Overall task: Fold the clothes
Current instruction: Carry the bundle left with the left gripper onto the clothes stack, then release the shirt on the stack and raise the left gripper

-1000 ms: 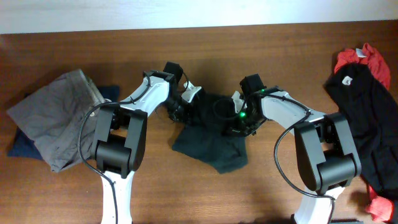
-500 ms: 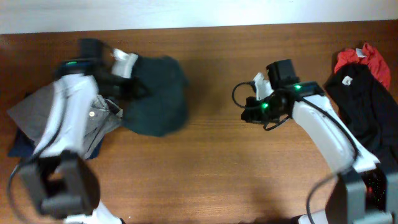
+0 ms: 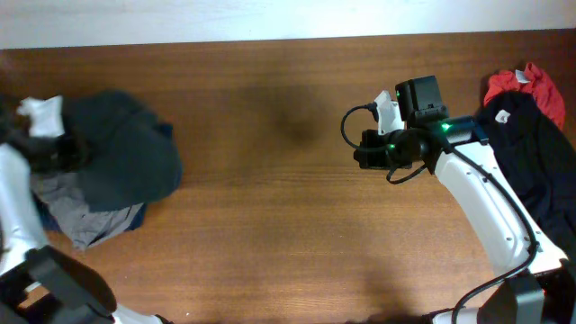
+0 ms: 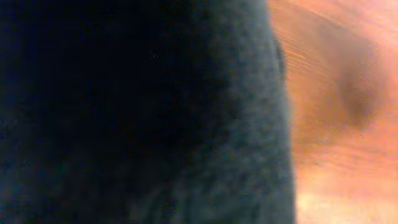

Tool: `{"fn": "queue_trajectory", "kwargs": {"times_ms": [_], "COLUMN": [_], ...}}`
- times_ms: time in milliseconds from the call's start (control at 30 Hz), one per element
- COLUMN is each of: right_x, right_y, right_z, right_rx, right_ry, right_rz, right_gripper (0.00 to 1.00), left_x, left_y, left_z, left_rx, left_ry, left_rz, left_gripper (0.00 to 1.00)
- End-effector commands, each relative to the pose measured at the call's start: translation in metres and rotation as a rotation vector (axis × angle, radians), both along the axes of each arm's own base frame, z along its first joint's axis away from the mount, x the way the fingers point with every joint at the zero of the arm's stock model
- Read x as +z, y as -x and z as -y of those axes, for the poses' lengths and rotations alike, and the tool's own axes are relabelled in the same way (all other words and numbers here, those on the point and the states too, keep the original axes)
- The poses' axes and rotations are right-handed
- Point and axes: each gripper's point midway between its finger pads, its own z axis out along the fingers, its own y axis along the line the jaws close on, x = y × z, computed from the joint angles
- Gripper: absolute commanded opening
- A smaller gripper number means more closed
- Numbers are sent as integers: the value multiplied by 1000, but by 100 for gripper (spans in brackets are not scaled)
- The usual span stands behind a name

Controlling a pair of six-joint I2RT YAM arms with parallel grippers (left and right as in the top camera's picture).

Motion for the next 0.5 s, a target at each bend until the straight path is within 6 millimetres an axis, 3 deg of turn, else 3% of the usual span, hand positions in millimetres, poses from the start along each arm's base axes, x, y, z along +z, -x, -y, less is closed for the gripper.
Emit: {"fn": "queue_trajectory", "kwargs": {"times_ms": [0,167,200,267,300,333,467], "right_x": [11,11,11,11,11,11,10], "right_y": [-3,-3,-3,-3,-2,-1,1], "right_z": [1,1,1,1,1,1,2], "right_rx": [3,2,2,2,2,2,2], "right_ry": [13,16,16,16,17,17,19], "right_rz": [36,36,37,34,31,27,18], "right_gripper": [4,4,4,4,4,4,4], "left_x": [1,-13,-19,-33,-40,-43,-38], "left_y": [13,26,28,39,46,50,60], "left_z": [-39,-74,-79,-94,-101,-104,-107], "left_rx": [107,192,216,317,374,396,424], "left_ry": [-19,-8,-5,-20,-28,-26,-6], "left_rz": [13,-2,-23,-103,-147,-165,-177], "left_gripper": [0,6,13,37,54,82,87]}}
